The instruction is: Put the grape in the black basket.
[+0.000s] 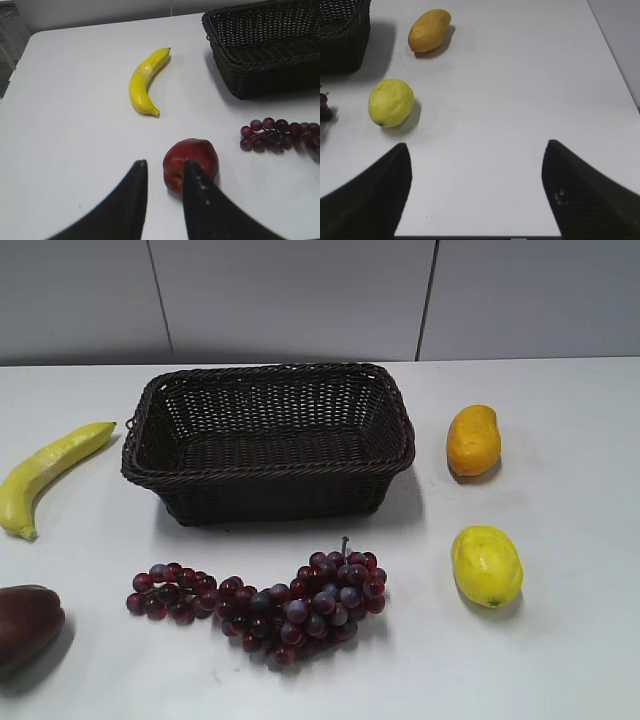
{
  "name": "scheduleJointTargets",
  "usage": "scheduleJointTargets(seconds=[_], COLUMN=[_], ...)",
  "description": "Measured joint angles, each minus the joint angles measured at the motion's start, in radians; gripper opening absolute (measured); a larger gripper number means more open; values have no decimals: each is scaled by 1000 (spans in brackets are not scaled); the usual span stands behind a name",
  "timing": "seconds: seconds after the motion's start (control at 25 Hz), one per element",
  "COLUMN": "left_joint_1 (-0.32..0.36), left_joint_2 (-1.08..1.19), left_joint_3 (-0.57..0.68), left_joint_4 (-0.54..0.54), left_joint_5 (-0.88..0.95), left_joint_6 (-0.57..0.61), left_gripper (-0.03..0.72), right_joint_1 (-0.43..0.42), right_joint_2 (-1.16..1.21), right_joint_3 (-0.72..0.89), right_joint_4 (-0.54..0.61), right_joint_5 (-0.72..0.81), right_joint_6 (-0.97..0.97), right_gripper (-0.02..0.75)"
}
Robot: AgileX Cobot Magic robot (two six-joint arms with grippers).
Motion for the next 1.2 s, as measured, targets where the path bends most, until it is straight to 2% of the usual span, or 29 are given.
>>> scheduleJointTargets(seconds=[0.64,0.88,1.2], left_joint_1=[0,0,0], left_joint_2=[0,0,0], left_joint_3=[0,0,0], left_joint_4=[0,0,0], left_joint_5=[0,0,0], left_joint_6=[0,0,0], left_gripper=[231,232,232], right_joint_1=[0,0,0], right_joint_2=[1,158,538], right_joint_3=[-5,-29,-29], right_joint_4=[0,0,38], right_joint_5=[-9,-215,-510], right_joint_6=[0,0,-7], right_gripper=[596,595,594])
